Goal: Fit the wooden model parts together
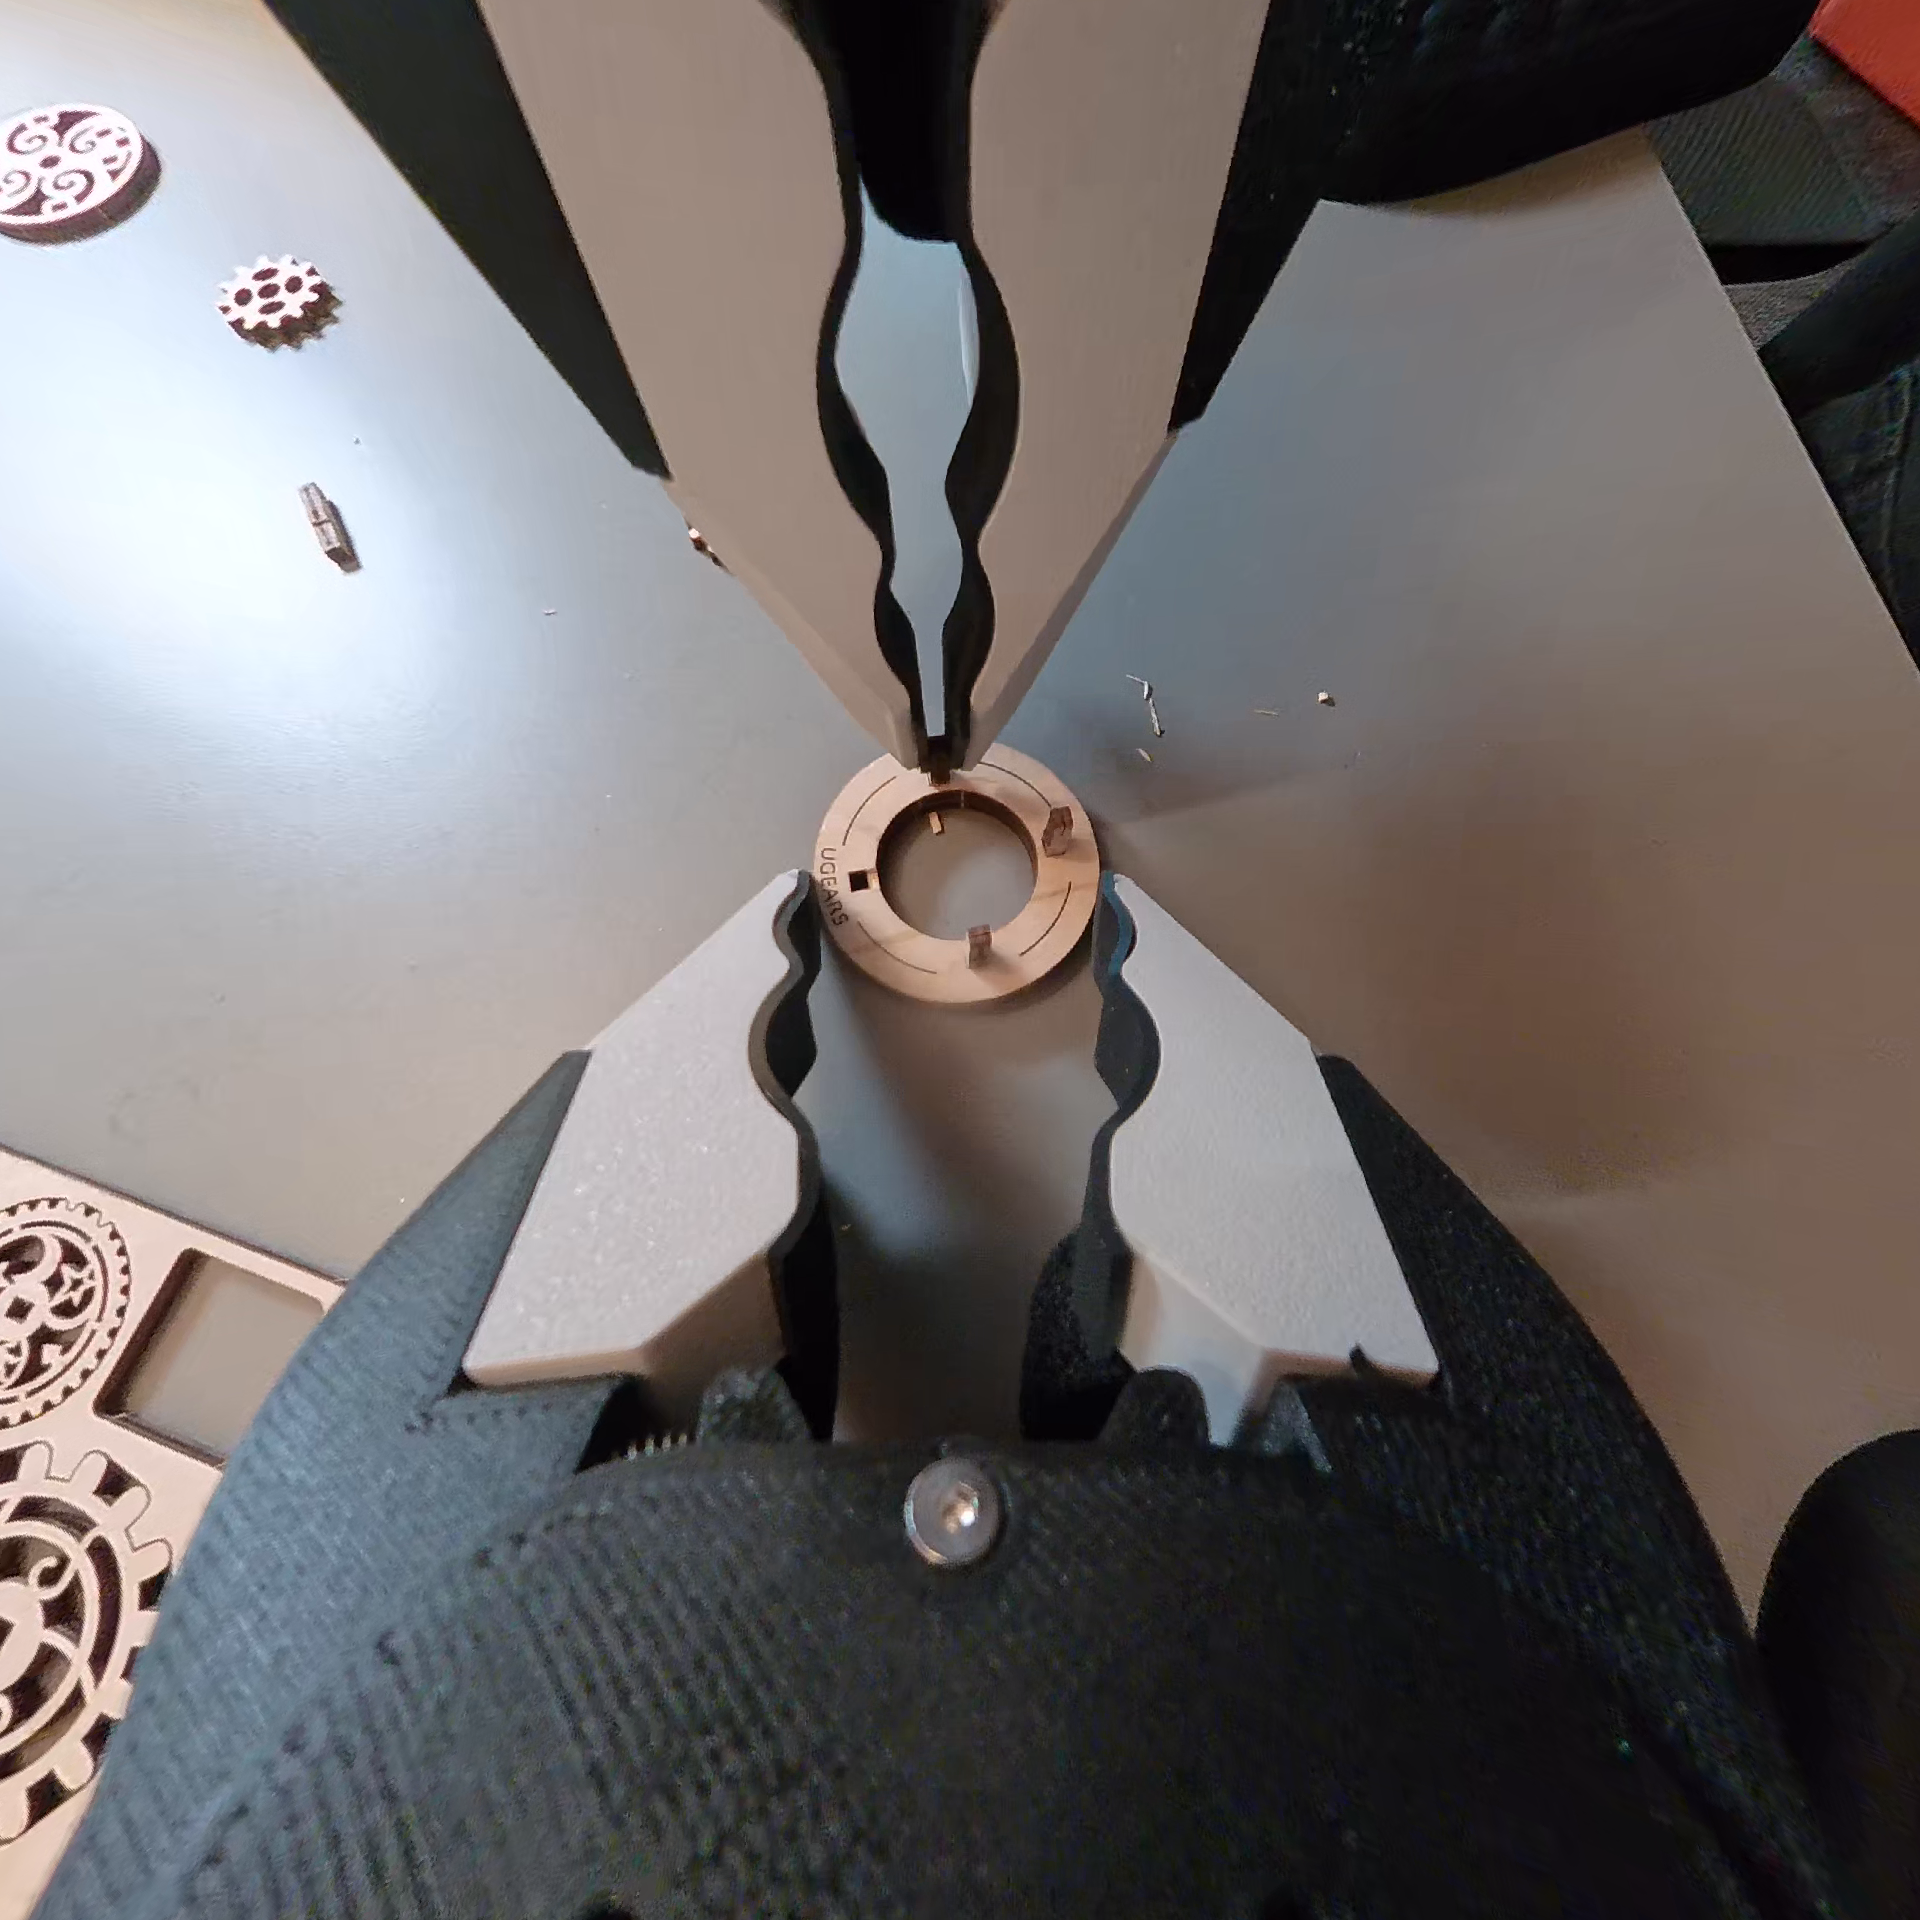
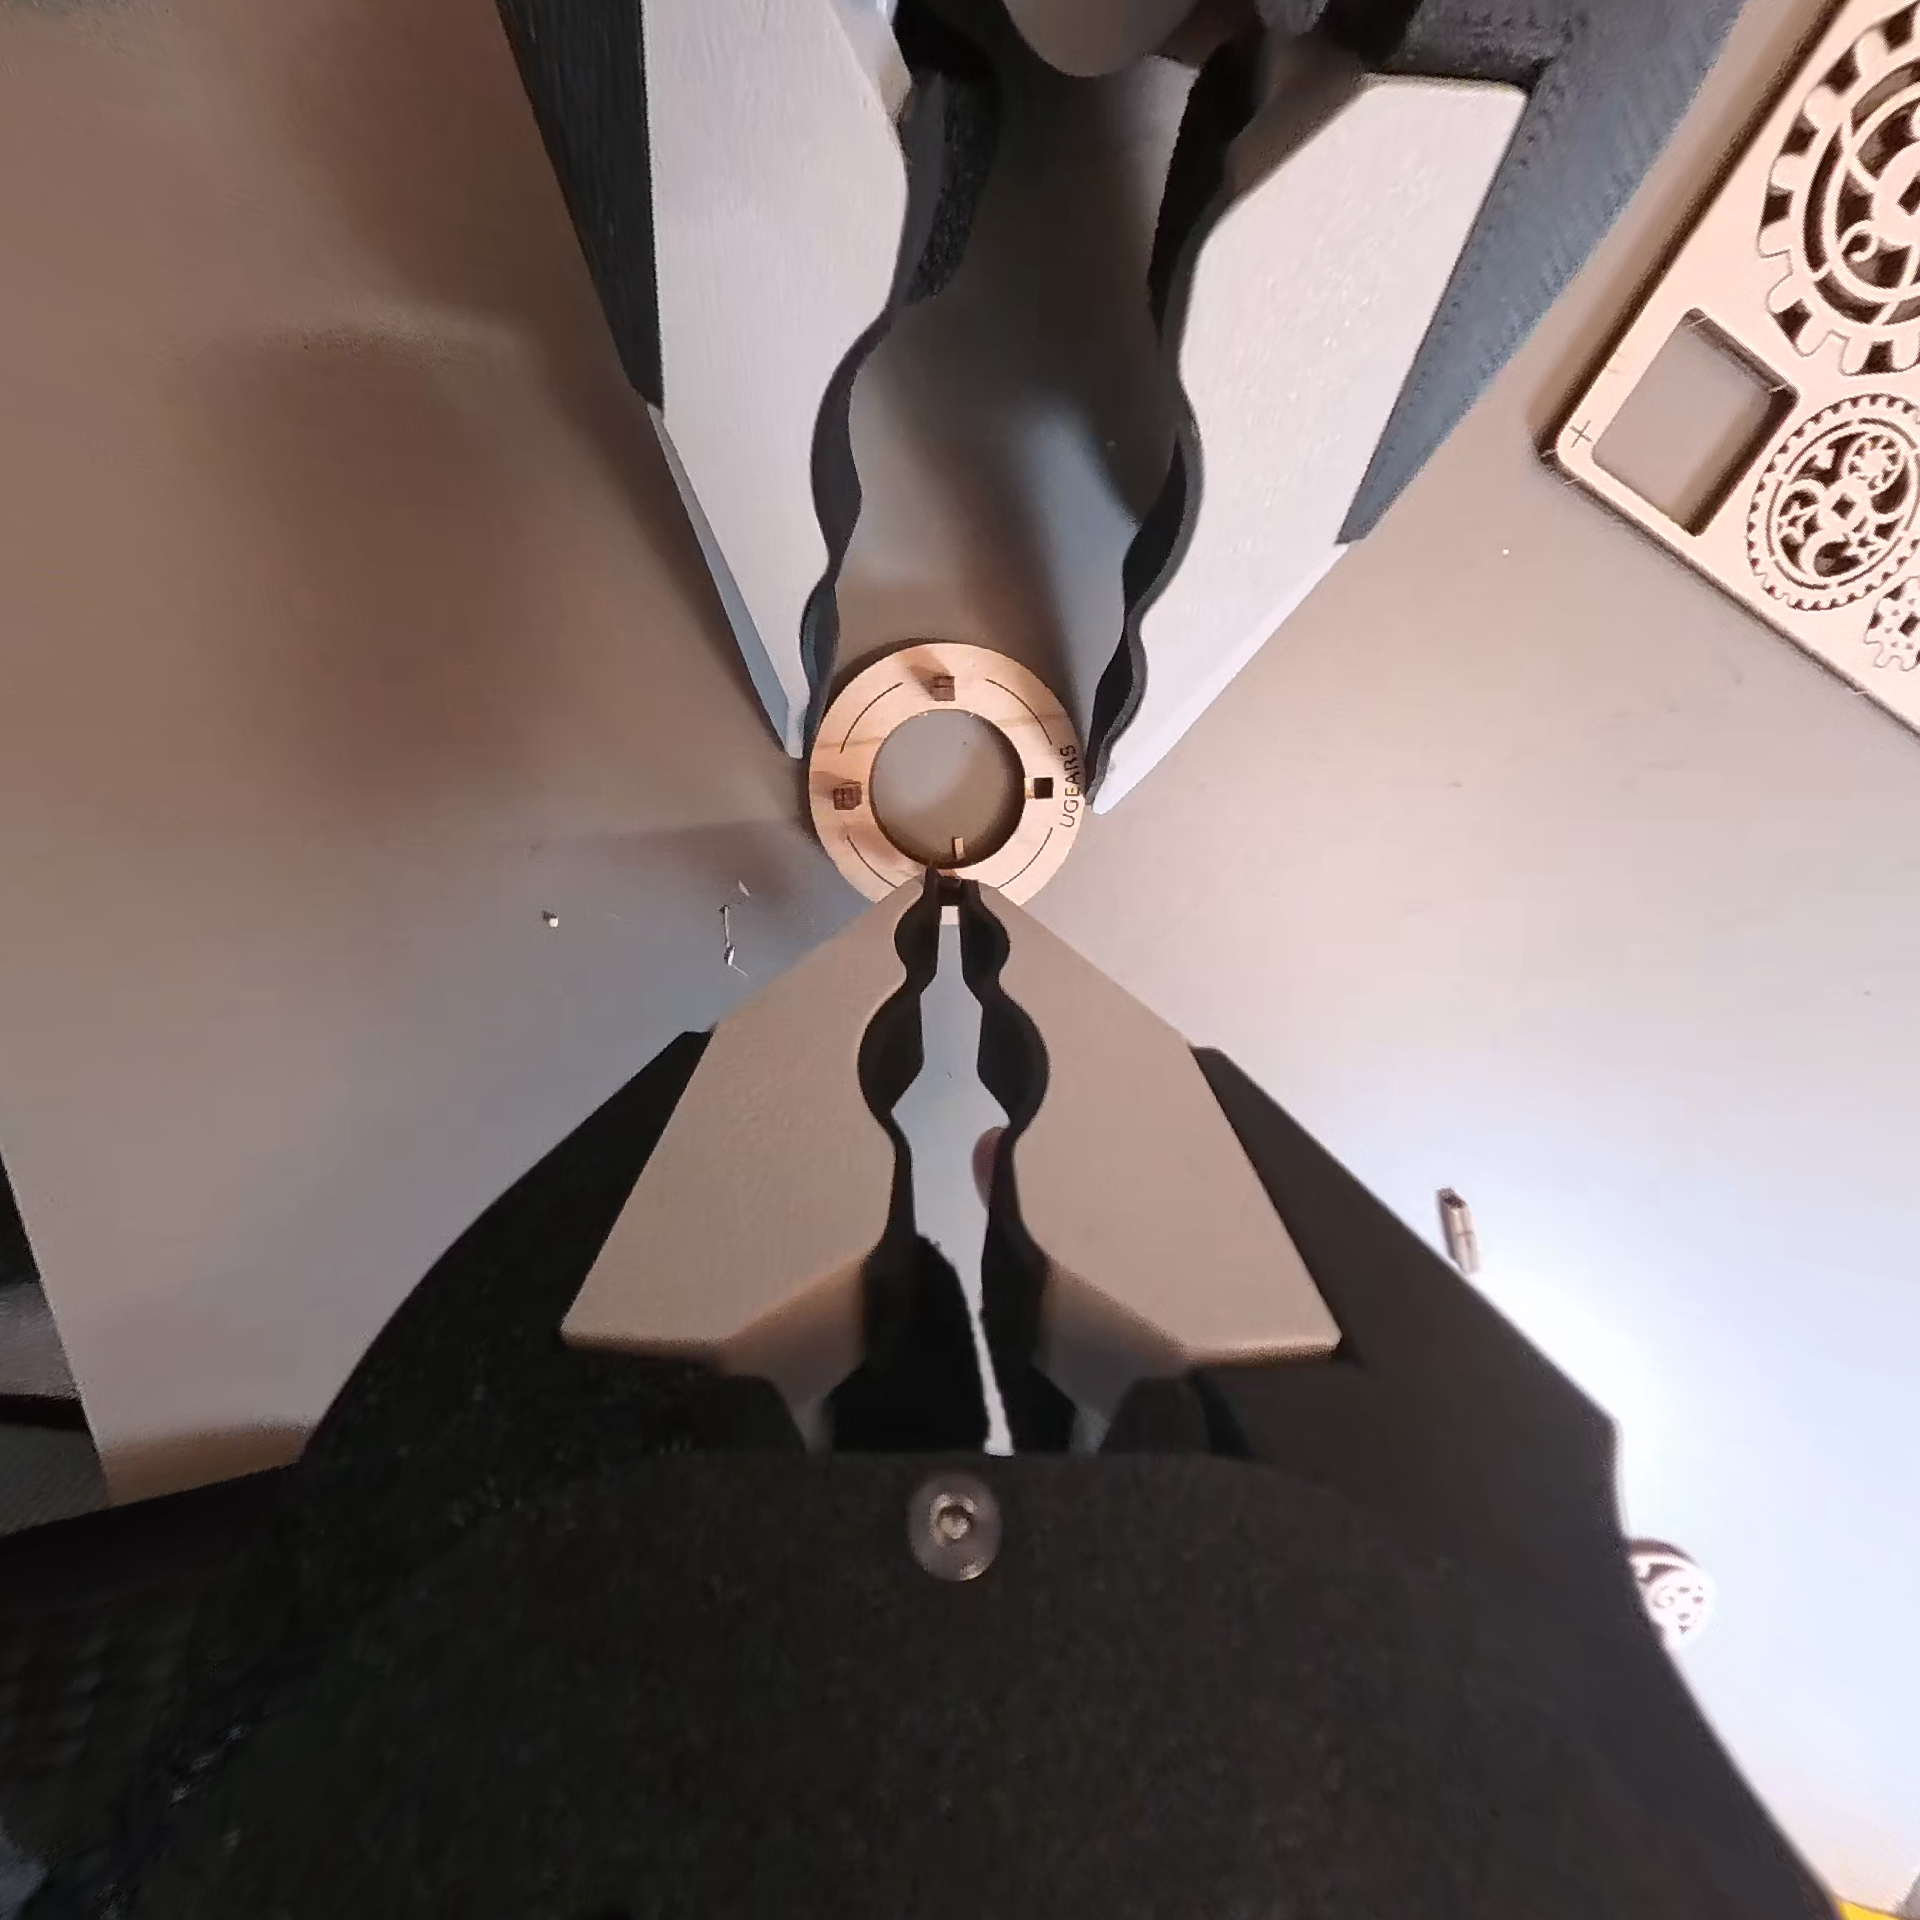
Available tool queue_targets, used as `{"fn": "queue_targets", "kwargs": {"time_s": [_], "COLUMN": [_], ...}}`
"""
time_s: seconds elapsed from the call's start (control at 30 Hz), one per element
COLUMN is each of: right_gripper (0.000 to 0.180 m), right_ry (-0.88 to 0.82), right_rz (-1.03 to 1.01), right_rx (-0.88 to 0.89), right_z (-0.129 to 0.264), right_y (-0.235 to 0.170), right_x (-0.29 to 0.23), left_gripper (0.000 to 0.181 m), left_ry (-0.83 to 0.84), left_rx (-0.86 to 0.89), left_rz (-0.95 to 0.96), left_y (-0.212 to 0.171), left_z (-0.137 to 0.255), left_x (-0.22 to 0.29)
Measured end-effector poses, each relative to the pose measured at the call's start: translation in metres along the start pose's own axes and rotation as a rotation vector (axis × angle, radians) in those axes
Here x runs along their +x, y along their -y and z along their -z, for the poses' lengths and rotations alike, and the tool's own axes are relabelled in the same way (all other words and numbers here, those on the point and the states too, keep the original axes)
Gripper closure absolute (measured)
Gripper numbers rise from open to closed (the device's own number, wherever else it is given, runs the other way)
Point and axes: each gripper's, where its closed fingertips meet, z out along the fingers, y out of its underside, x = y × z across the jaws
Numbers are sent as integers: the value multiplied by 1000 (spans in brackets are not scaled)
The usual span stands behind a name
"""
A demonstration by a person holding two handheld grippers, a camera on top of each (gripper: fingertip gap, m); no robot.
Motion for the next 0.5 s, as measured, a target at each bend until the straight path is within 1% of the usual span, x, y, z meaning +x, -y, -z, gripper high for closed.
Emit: {"fn": "queue_targets", "kwargs": {"time_s": [0.27,0.5], "right_gripper": [179,179], "right_ry": [10,3], "right_rz": [31,24], "right_rx": [-54,-43], "right_z": [-1,-1], "right_y": [-1,0], "right_x": [0,0], "left_gripper": [128,128], "left_ry": [-1,-3], "left_rx": [0,0], "left_rz": [2,3], "left_y": [0,0], "left_z": [0,0], "left_x": [0,0]}}
